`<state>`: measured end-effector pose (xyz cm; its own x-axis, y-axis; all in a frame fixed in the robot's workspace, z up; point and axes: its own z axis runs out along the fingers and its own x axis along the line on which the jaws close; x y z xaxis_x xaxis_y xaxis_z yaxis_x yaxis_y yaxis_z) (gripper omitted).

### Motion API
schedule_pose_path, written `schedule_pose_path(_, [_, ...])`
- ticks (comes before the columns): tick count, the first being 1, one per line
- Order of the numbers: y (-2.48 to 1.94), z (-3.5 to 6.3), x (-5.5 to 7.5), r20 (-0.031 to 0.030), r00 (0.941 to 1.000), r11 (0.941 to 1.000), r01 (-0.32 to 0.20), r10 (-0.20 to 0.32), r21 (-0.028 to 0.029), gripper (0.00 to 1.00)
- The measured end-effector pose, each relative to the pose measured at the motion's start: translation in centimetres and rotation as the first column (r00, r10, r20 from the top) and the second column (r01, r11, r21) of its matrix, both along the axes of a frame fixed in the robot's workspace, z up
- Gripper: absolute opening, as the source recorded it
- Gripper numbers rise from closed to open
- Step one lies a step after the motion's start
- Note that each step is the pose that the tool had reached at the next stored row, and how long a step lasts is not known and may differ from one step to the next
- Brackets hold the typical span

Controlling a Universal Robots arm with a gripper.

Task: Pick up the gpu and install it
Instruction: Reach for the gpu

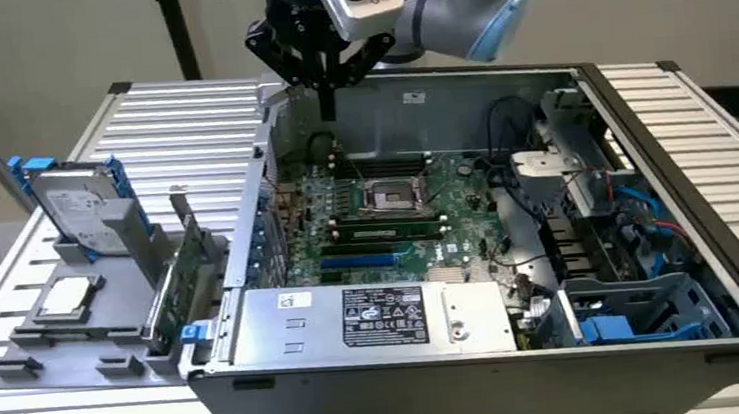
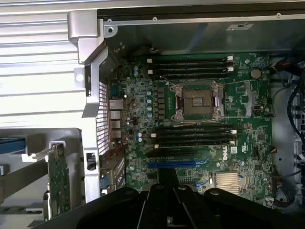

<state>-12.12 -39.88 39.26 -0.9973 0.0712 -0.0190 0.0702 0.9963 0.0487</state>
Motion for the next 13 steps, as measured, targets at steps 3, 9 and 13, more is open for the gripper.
schedule_pose_path(3, [0.00, 0.00, 0.0, 0.0000, 1.0000, 1.0000, 0.000, 0.000, 0.0000, 0.11])
schedule_pose_path(9, [0.00, 0.00, -0.2, 0.0000, 1.0000, 1.0000, 0.000, 0.000, 0.0000, 0.11])
schedule_pose_path(13, [-0.09, -0.01, -2.0, 0.0000, 1.0000, 1.0000, 0.000, 0.000, 0.0000, 0.11])
